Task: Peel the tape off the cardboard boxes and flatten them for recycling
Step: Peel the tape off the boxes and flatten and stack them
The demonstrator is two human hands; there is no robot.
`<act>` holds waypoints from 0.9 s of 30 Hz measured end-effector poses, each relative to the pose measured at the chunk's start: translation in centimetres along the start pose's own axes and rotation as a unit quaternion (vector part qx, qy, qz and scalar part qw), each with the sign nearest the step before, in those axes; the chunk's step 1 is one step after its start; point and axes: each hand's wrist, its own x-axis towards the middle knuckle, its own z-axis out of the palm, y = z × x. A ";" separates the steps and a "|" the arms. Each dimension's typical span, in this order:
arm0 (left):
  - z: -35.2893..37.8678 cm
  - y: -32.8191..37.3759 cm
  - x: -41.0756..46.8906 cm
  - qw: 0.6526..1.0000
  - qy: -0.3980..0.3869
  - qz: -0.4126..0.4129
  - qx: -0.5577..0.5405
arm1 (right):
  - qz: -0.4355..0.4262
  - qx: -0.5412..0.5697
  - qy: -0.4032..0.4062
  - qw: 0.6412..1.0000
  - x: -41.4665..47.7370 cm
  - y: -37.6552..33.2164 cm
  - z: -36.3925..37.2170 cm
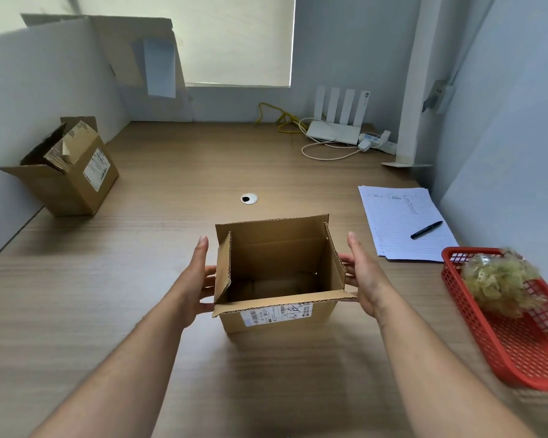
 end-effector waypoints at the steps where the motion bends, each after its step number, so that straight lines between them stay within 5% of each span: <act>1: 0.0 0.0 0.1 1.000 -0.001 0.007 -0.008 | -0.002 0.012 -0.004 1.000 -0.1 -0.1 -0.1; 9: -0.3 0.5 0.3 0.974 -0.016 0.127 -0.189 | -0.042 0.179 -0.030 0.982 0.2 0.0 -1.5; 27: 0.5 -4.5 2.9 0.997 -0.006 0.055 0.058 | -0.060 -0.095 -0.067 0.991 1.1 5.4 1.6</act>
